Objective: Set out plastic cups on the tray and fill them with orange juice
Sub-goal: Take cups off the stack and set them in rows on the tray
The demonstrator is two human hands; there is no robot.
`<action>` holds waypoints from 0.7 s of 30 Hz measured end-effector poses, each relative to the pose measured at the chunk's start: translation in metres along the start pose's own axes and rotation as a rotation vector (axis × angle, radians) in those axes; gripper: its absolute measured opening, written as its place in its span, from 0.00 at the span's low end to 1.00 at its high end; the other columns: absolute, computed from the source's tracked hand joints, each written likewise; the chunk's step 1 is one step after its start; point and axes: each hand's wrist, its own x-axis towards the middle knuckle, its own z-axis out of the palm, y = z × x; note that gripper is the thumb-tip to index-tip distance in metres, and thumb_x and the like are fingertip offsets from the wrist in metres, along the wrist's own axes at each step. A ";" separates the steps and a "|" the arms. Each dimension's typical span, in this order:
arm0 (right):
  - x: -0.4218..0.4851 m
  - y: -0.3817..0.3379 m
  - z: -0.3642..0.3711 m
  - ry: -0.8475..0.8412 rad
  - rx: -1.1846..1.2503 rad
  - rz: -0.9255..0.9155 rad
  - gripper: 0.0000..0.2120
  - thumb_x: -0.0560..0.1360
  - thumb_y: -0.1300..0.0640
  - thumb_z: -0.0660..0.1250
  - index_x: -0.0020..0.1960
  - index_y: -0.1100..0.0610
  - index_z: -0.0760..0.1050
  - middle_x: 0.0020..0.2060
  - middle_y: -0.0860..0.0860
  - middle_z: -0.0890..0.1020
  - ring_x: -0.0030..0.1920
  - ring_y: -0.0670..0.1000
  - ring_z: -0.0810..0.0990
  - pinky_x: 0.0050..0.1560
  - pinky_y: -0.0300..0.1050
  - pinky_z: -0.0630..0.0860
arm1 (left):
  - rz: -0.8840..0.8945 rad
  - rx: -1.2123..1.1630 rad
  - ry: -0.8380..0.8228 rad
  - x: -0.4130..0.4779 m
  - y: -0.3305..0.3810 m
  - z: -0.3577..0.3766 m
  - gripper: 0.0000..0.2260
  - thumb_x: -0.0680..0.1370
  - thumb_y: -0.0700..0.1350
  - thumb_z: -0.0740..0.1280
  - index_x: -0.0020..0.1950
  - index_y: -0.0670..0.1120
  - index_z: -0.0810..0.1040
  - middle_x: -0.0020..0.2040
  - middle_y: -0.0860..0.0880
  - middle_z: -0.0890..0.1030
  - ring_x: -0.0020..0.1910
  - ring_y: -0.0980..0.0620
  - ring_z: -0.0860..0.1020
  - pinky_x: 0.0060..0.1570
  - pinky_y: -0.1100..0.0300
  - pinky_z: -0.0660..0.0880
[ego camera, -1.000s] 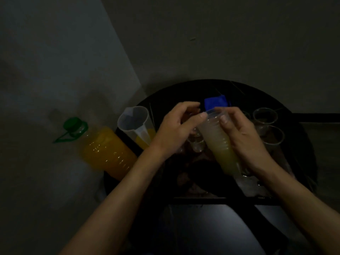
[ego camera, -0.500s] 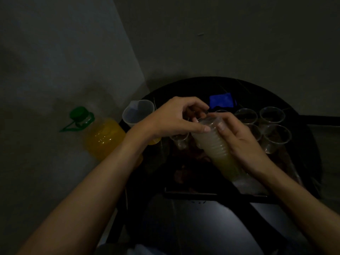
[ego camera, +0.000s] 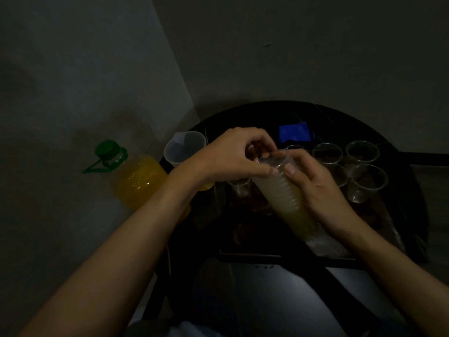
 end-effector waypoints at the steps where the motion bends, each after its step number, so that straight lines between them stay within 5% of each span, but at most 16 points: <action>1: 0.000 0.001 0.000 -0.003 -0.004 -0.002 0.18 0.76 0.48 0.61 0.63 0.53 0.75 0.53 0.39 0.81 0.53 0.38 0.80 0.47 0.30 0.75 | 0.003 0.015 0.001 0.000 0.000 0.000 0.20 0.69 0.57 0.75 0.57 0.51 0.81 0.51 0.54 0.80 0.46 0.57 0.80 0.47 0.55 0.79; 16: 0.000 0.008 -0.003 -0.004 -0.047 -0.015 0.15 0.77 0.49 0.63 0.62 0.50 0.75 0.53 0.40 0.81 0.53 0.40 0.80 0.47 0.30 0.75 | -0.024 0.023 0.038 -0.001 0.003 -0.005 0.20 0.65 0.60 0.72 0.52 0.52 0.80 0.48 0.51 0.82 0.45 0.53 0.81 0.47 0.50 0.81; 21: -0.003 0.020 -0.013 0.025 -0.099 0.010 0.14 0.78 0.46 0.65 0.61 0.48 0.76 0.53 0.41 0.81 0.54 0.43 0.81 0.48 0.33 0.76 | -0.011 -0.121 0.225 -0.009 0.003 -0.042 0.17 0.66 0.58 0.71 0.50 0.51 0.79 0.46 0.49 0.79 0.45 0.52 0.77 0.43 0.61 0.75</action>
